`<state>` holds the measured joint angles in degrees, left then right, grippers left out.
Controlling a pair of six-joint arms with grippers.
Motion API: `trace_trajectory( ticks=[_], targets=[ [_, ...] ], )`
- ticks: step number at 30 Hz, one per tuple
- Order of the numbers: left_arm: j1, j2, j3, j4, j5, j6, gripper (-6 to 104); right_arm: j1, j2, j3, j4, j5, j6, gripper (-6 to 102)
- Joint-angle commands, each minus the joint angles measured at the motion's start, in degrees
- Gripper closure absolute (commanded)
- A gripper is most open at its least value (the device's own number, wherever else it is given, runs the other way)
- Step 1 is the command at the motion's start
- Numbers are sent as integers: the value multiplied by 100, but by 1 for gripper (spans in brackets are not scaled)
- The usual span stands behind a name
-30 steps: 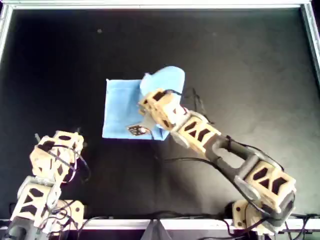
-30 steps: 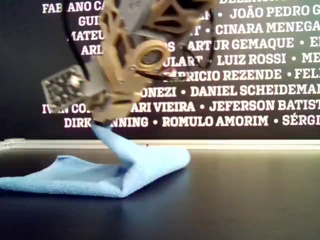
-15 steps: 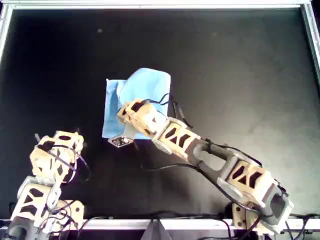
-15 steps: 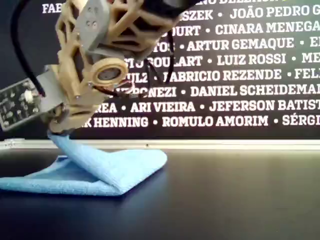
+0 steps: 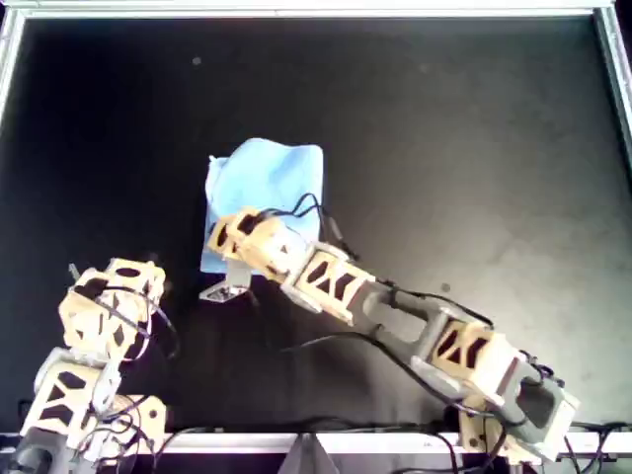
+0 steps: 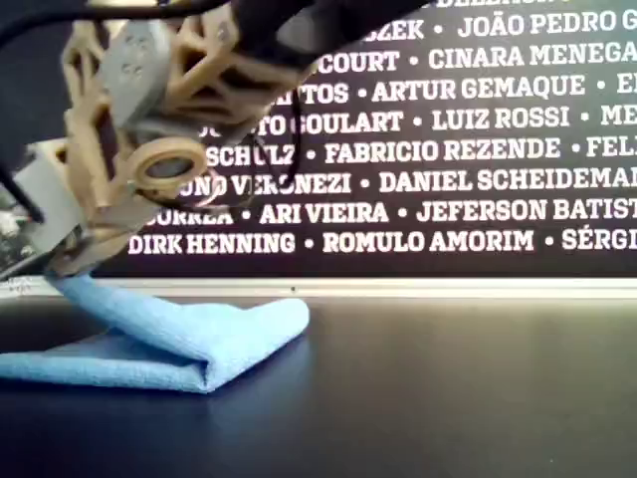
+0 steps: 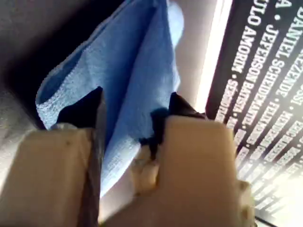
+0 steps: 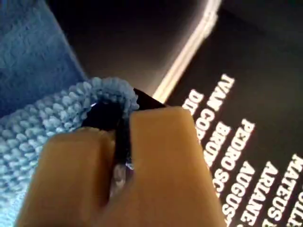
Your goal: Fold a cloth
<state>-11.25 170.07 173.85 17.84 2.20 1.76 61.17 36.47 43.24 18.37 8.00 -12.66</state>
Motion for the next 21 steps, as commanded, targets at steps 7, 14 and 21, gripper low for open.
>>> trace_trajectory(
  ticks=[7, 14, 21],
  targets=[
    [70, 9, -35, -9, 9, -35, 51, 149, -193, -782, -176, -9, 53, 92],
    [70, 9, -35, -9, 9, -35, 51, 290, -387, -773, -176, -62, 44, 88],
    [70, 9, -35, 0, 9, -35, 51, 220, -396, -659, -176, 35, 53, 82]
  ],
)
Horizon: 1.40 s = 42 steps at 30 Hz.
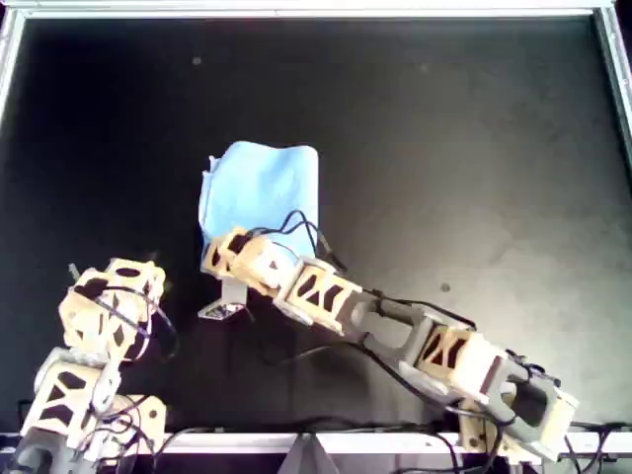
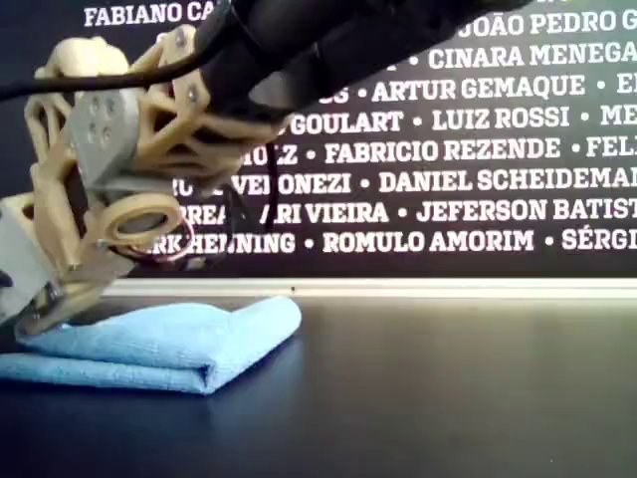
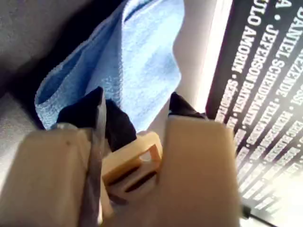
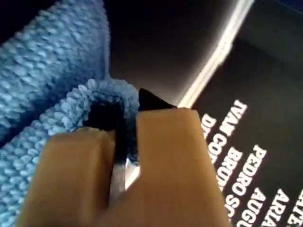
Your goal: Fold a cloth
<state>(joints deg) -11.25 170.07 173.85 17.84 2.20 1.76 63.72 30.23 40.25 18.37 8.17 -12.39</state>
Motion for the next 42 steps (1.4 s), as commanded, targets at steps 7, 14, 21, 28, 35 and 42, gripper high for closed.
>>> trace_trajectory(
  ticks=[7, 14, 21, 28, 35, 42],
  targets=[
    [70, 9, -35, 0, 0, -35, 51, -35, 229, -360, -176, 35, -35, 57],
    [123, 9, -35, 0, -88, 26, 51, -88, 369, -334, -53, 35, -53, 36],
    [141, 9, -35, 0, -97, 26, 51, -229, 800, -290, -26, 53, -62, 36],
    [105, 9, -35, 0, -9, -26, 51, -1213, 2900, 958, 738, 53, -62, 36],
    [114, 114, -35, 0, 0, -35, 51, -2883, 5555, 3305, 835, 44, 44, 58],
    [123, 123, -35, -9, -53, -35, 51, -4166, 7313, 5326, 404, -62, 53, 100]
  ],
)
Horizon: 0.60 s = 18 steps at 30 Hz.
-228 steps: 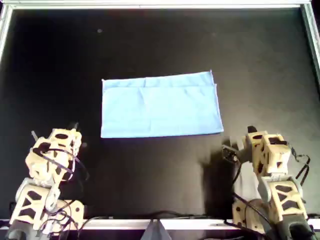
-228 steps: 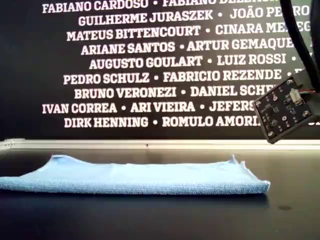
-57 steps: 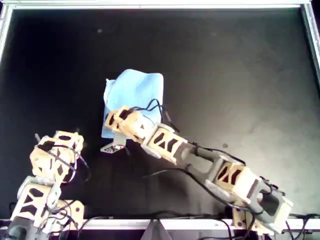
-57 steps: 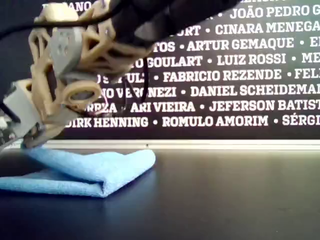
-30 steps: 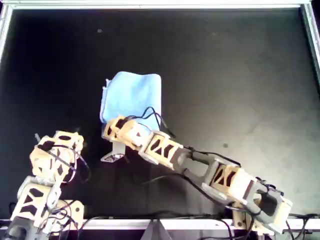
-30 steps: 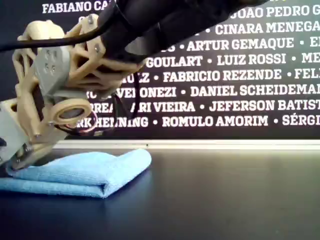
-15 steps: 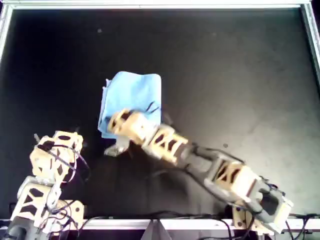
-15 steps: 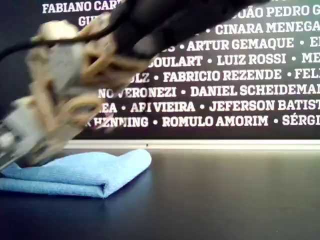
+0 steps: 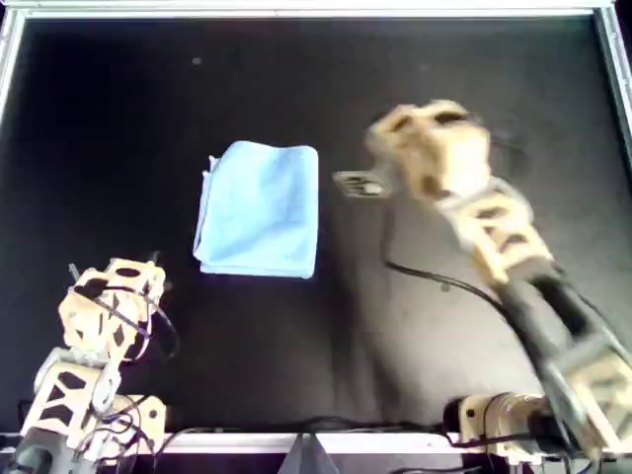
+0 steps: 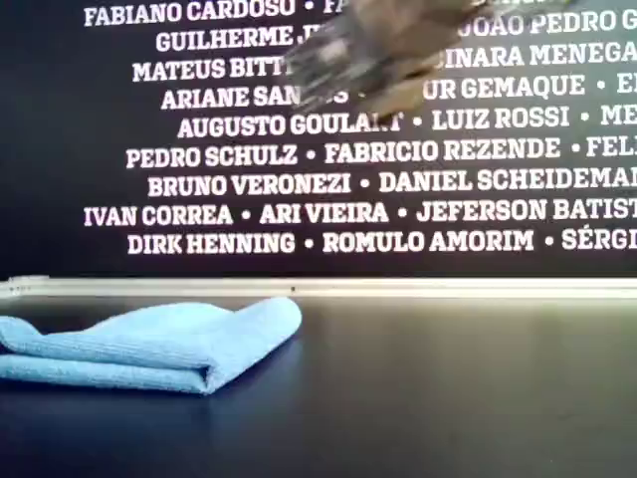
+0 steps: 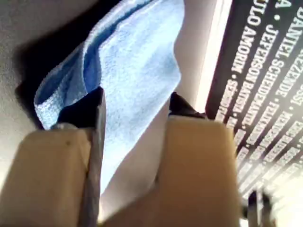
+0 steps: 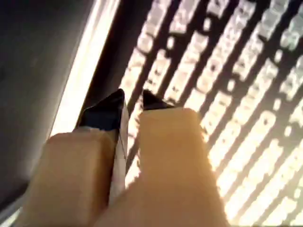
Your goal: Fold a cloth
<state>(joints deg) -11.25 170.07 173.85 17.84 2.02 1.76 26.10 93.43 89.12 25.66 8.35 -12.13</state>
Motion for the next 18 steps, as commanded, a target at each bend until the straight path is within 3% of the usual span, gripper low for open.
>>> trace_trajectory(
  ticks=[1, 4, 6, 13, 18],
  targets=[
    [123, 123, -35, -9, -53, -35, 51, -563, 1257, 765, -422, -79, 26, 98],
    [141, 123, -35, -9, -79, -35, 51, -940, 2180, 1828, -721, -79, 44, 94],
    [141, 123, -35, -9, -79, -35, 51, -1143, 2936, 2602, -1020, -79, 185, 94],
    [141, 123, -35, -9, -79, -35, 51, -1608, 5221, 5537, -2224, 0, 1002, 94],
    [141, 123, -35, -9, -79, -35, 51, -1863, 6161, 7014, -2742, 9, 993, 94]
  ],
)
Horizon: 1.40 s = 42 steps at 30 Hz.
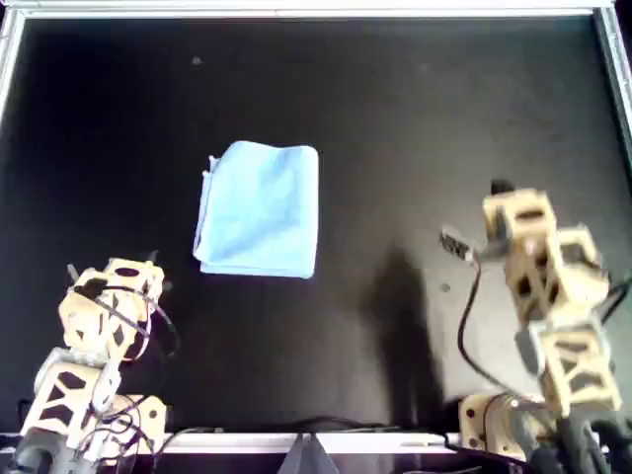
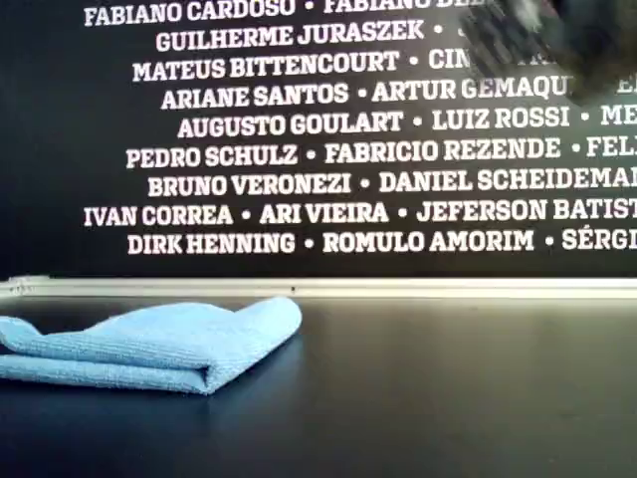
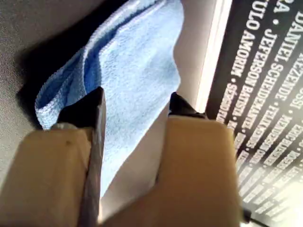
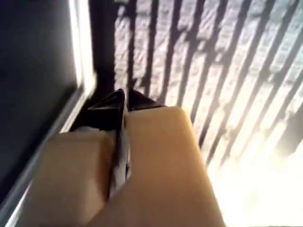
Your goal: Fold a cloth
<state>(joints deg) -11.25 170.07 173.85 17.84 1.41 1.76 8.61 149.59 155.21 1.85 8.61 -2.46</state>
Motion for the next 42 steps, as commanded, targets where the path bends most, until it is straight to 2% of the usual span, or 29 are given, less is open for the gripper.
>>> trace_trajectory(
  ticks=[1, 8, 9, 16, 19, 21, 28, 29, 31, 34, 36, 39, 42],
  targets=[
    [141, 123, -35, -9, -18, -35, 51, -185, 677, 606, -378, -18, 26, 94],
    [149, 114, -35, -9, -18, -35, 51, -694, 967, 1775, -378, -18, 35, 94],
    [149, 114, -35, -9, -18, -35, 51, -703, 888, 1854, -378, -26, 88, 94],
    [149, 9, -35, -9, -18, -35, 51, -721, 396, 1881, -352, -26, 105, 94],
    [149, 0, -35, -9, -18, -35, 51, -712, 176, 1881, -343, -26, 26, 93],
    [149, 0, -35, -9, -18, 26, 51, -712, 26, 1881, -343, -26, 18, 93],
    [141, 0, -35, 0, -18, -26, 51, -747, -193, 1881, -334, 0, 9, 94],
    [149, -9, -35, 9, -18, 9, 51, -782, -185, 1881, -334, 9, 79, 94],
    [149, -18, -35, 35, -26, 44, 51, -1055, 0, 1881, -334, 35, 105, 94],
    [149, -35, -35, 466, -26, 53, 51, -1652, 123, 1881, -343, 229, 114, 94],
    [149, 70, -35, 800, -26, 35, 51, -1863, 193, 1881, -334, 167, 114, 94],
    [149, 88, -53, 932, -26, -18, 51, -1688, 211, 1881, -272, 105, 123, 94],
    [158, 70, -202, 1046, -26, -18, 51, -1503, 369, 1881, -264, -167, 352, 94]
  ],
)
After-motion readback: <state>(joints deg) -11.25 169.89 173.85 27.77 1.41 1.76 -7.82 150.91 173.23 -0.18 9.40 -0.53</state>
